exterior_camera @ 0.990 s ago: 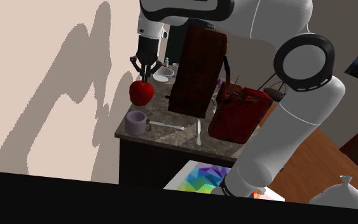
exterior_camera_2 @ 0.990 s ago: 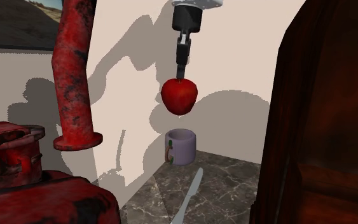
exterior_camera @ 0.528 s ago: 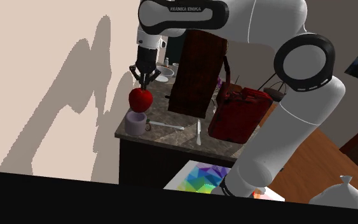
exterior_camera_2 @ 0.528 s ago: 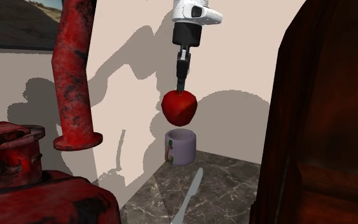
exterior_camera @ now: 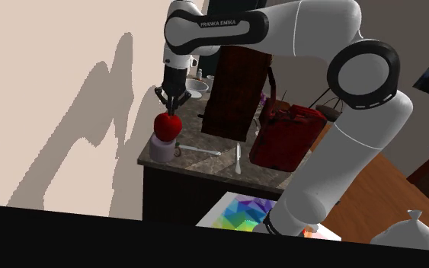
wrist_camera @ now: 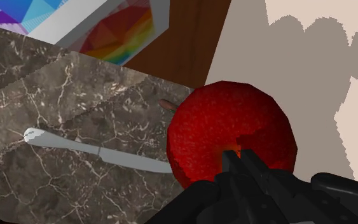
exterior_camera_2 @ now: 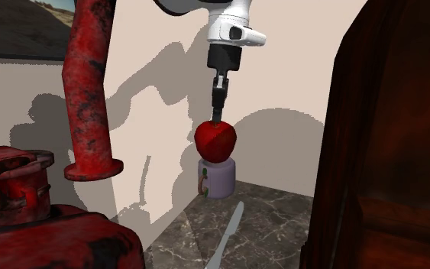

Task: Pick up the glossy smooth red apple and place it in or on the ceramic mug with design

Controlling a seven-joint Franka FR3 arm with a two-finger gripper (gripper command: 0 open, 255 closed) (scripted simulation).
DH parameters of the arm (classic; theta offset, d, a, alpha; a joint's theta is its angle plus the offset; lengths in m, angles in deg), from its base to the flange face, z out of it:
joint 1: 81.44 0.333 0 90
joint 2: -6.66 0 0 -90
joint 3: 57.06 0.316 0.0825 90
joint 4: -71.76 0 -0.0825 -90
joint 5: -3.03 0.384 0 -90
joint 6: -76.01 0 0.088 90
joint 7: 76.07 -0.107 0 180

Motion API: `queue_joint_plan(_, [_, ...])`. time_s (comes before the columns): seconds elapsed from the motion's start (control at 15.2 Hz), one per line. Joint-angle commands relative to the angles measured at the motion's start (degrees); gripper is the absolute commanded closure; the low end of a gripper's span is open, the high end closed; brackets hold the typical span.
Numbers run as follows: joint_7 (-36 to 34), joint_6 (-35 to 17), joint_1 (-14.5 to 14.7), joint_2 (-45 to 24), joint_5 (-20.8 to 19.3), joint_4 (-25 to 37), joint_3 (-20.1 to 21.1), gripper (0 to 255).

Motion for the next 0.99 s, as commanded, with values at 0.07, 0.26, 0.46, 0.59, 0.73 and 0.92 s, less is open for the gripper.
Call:
queue_joint_plan(0.07, [0.00,-0.15,0.00,-0.02,0.00,-0.09,0.00,255])
queue_joint_plan(0.26, [0.00,-0.15,0.00,-0.02,0.00,-0.09,0.00,255])
queue_joint_plan(0.46, [0.00,-0.15,0.00,-0.02,0.00,-0.09,0.00,0])
queue_joint_plan(0.59, [0.00,-0.15,0.00,-0.02,0.00,-0.09,0.00,0])
queue_joint_plan(0.73, [-0.03,1.77,-0.07,0.02,-0.05,1.77,-0.08,0])
queue_joint_plan(0.92, [-0.14,7.17,-0.28,-0.27,-0.21,7.45,-0.30,0])
